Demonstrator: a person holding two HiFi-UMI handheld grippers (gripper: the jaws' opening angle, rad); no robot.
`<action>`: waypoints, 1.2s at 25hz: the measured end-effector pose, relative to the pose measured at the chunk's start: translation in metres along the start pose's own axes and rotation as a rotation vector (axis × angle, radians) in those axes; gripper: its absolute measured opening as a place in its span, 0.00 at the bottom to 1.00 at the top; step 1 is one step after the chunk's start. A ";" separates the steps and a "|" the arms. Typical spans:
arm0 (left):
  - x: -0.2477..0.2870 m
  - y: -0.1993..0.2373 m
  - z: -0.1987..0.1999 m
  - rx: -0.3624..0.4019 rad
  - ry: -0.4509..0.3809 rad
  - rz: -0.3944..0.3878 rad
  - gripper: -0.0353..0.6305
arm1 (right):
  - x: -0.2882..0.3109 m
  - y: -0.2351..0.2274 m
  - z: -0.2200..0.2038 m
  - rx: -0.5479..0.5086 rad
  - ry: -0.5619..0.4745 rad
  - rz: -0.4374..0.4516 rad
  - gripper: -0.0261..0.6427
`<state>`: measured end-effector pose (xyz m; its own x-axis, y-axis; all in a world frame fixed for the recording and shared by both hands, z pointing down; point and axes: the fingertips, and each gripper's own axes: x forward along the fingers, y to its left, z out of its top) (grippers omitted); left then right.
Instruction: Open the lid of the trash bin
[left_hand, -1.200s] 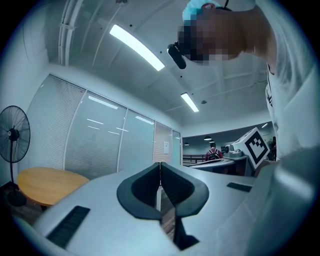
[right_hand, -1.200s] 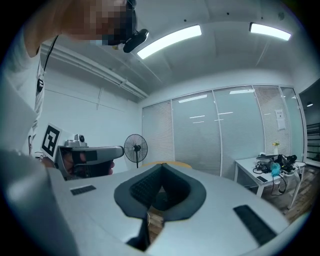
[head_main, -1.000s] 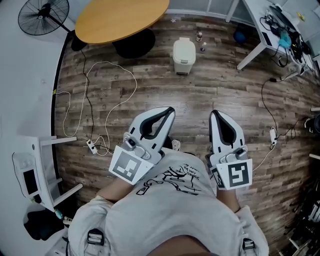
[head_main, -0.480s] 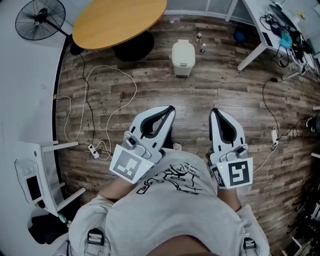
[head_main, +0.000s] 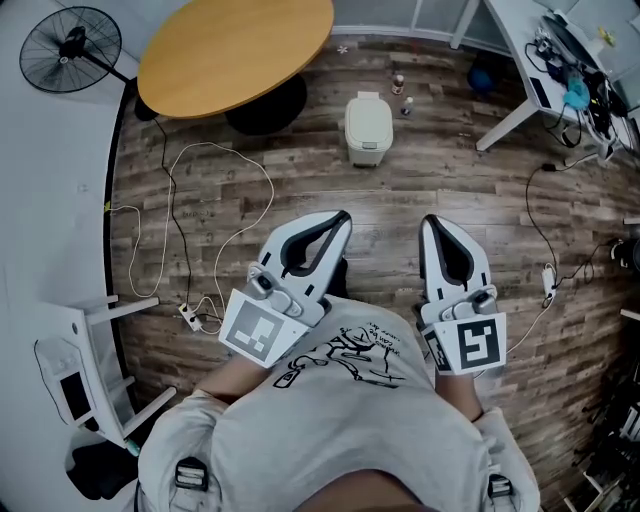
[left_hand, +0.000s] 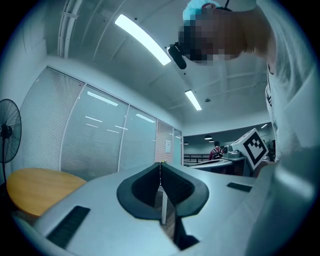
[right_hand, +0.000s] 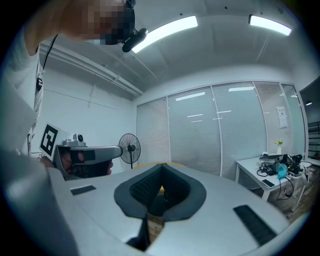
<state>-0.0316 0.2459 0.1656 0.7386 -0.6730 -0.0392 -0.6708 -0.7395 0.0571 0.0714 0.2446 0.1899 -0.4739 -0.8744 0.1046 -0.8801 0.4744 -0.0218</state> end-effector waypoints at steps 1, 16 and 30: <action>0.004 0.010 0.002 -0.002 0.000 0.002 0.08 | 0.010 -0.002 0.002 -0.001 0.001 0.002 0.05; 0.051 0.148 0.005 -0.006 -0.008 0.004 0.08 | 0.152 -0.015 0.019 -0.020 0.018 -0.005 0.05; 0.051 0.196 -0.009 -0.043 0.010 0.008 0.08 | 0.198 -0.012 0.010 -0.017 0.060 -0.017 0.05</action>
<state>-0.1249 0.0671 0.1840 0.7341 -0.6785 -0.0282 -0.6733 -0.7326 0.0999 -0.0119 0.0648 0.2005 -0.4557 -0.8749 0.1641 -0.8871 0.4615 -0.0028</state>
